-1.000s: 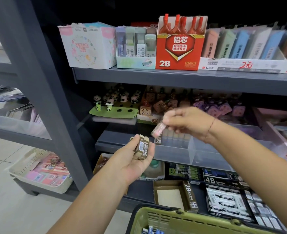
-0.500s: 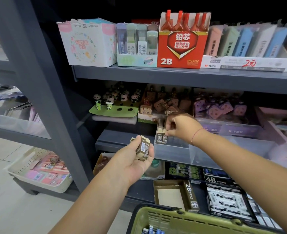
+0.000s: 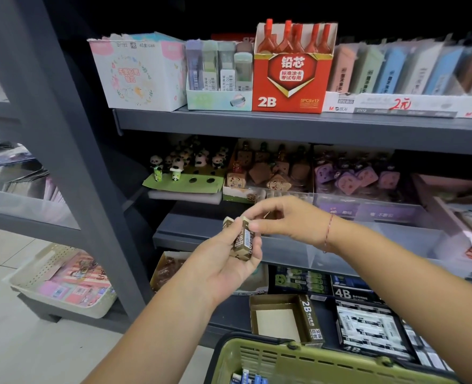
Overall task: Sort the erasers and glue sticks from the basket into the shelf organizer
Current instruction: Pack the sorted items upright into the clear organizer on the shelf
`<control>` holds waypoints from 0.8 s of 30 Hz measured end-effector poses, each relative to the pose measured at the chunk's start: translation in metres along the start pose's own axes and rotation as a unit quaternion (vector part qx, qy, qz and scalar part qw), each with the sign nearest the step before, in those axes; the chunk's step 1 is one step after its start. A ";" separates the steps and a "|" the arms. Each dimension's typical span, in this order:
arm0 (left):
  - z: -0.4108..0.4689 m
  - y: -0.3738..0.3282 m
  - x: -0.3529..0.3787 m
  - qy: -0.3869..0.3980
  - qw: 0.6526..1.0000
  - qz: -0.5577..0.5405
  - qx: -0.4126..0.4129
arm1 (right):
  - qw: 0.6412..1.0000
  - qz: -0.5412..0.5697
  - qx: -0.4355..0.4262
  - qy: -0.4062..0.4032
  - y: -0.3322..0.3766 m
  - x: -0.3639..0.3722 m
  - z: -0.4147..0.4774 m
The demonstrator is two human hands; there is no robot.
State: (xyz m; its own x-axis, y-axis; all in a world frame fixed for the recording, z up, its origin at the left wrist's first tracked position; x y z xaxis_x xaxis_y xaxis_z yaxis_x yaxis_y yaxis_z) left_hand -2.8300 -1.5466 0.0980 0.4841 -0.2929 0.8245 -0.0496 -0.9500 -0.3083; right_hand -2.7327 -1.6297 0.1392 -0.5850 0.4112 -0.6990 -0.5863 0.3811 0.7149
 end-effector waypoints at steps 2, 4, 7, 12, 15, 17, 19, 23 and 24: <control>0.000 0.002 0.001 -0.002 1.000 0.006 0.004 | 1.000 0.019 0.002 -0.021 0.001 -0.002 -0.001; 0.000 0.004 0.000 -0.011 1.000 0.006 0.011 | 1.000 0.024 0.003 -0.018 0.002 -0.002 -0.003; 0.000 0.002 0.000 -0.022 1.000 -0.010 0.020 | 1.000 0.029 -0.004 0.003 0.007 -0.003 -0.006; 0.004 -0.005 -0.008 -0.066 0.996 -0.037 0.036 | 0.977 0.206 0.013 -0.057 0.000 -0.033 -0.008; 0.006 -0.005 -0.013 -0.082 0.995 -0.033 0.037 | 0.981 0.105 0.067 -0.147 -0.021 -0.057 -0.007; 0.007 -0.004 -0.015 -0.088 0.995 -0.028 0.034 | 0.982 -0.011 0.092 -0.163 -0.030 -0.059 -0.005; 0.007 -0.004 -0.015 -0.093 0.995 -0.027 0.032 | 0.970 -0.152 0.105 -0.158 -0.035 -0.053 -0.001; 0.007 -0.002 -0.015 -0.095 0.995 -0.026 0.030 | 0.932 -0.319 0.105 -0.139 -0.039 -0.039 0.011; 0.007 -0.002 -0.015 -0.095 0.995 -0.027 0.028 | 0.929 -0.330 0.107 -0.133 -0.039 -0.036 0.013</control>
State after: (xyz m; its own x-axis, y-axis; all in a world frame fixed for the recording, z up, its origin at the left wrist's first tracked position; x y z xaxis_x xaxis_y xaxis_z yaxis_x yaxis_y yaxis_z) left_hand -2.8312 -1.5397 0.0832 0.6414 -0.2107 0.7377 0.0271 -0.9547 -0.2962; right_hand -2.6814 -1.6490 0.1366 0.0376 0.2095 -0.9771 -0.6268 0.7664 0.1402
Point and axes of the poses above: each hand's wrist, its own z-axis towards the middle knuckle, its own x-axis out of the palm, y = z × x, the point moved 5 cm from there along z, towards the middle knuckle, and after that the axes turned 14 degrees about -z, right-handed, at the moved point
